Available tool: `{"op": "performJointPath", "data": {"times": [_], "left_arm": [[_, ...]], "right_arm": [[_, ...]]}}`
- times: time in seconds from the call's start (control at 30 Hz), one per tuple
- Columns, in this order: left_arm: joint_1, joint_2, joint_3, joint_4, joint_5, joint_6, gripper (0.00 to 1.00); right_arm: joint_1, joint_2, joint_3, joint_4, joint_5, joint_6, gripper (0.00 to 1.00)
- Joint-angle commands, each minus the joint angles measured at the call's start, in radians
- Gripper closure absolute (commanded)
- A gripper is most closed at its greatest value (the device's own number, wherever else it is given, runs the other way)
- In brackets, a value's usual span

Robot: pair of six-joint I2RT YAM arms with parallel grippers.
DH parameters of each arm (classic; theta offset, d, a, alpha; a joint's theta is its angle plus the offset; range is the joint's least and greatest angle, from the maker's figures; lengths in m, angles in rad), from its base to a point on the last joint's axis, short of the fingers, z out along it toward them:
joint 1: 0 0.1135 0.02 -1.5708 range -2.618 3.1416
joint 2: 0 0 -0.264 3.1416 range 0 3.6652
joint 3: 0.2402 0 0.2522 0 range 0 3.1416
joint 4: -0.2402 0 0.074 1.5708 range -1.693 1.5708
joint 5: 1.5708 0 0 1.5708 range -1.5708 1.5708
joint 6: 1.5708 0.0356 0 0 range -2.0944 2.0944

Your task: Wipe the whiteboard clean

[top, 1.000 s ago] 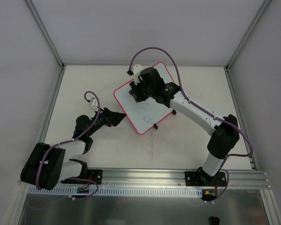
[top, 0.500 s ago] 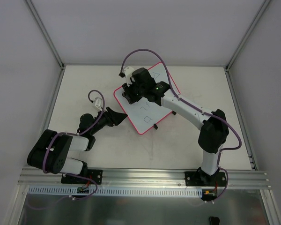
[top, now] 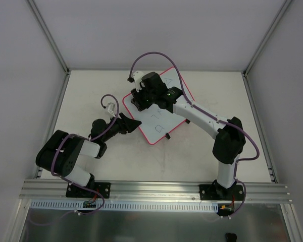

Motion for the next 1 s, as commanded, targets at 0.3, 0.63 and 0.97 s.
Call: {"op": "performJointPath", "data": {"times": [0.3,0.63,0.97], "left_arm": [[-0.038,0.046,0.039,0.210,-0.035,-0.002,0.56],[-0.044,0.078,0.048,0.245,-0.030,-0.017,0.71],[-0.044,0.106,0.057,0.264,-0.010,-0.016,0.99]], "right_arm": [[0.004,0.024,0.060,0.024,-0.021,0.022,1.00],[0.004,0.044,0.057,0.024,-0.019,0.026,1.00],[0.004,0.061,0.052,0.039,-0.006,0.028,1.00]]}}
